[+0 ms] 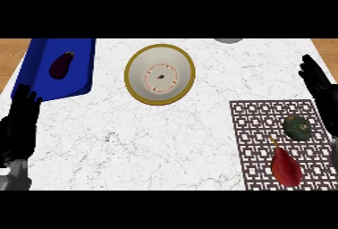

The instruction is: Pick the pear from the placemat and place it in the bowl

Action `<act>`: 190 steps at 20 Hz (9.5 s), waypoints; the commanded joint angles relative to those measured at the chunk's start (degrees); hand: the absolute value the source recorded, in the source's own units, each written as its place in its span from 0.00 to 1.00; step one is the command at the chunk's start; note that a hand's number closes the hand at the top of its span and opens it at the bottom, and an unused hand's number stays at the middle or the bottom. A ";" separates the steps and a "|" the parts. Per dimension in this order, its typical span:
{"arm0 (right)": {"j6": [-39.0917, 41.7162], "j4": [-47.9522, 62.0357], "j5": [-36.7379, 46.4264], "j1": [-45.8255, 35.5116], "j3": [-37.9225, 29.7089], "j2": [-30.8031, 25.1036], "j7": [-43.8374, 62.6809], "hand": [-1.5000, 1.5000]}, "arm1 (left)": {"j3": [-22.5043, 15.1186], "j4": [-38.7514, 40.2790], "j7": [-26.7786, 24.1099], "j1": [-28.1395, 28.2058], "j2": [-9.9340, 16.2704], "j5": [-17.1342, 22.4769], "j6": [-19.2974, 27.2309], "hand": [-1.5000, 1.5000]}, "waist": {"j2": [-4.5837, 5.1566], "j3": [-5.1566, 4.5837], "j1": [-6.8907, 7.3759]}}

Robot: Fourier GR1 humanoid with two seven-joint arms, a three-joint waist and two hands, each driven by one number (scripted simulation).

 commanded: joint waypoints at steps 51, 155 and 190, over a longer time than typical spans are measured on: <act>7.05 -23.76 15.08 32.75 -6.33 4.58 8.08 0.00 | -10.66 -1.48 2.19 -4.03 -13.66 -17.72 -8.91 0.50 | -1.24 -1.45 0.49; -27.91 51.87 38.28 -74.36 41.56 31.13 55.07 1.00 | -5.88 -0.69 4.64 -7.58 -23.28 -27.49 -16.89 0.50 | -0.30 -1.69 5.23; -45.51 61.90 17.16 -54.75 21.61 31.14 3.10 0.00 | -0.55 -0.76 6.19 -9.81 -20.08 -24.59 -19.67 0.50 | -0.37 -1.43 3.18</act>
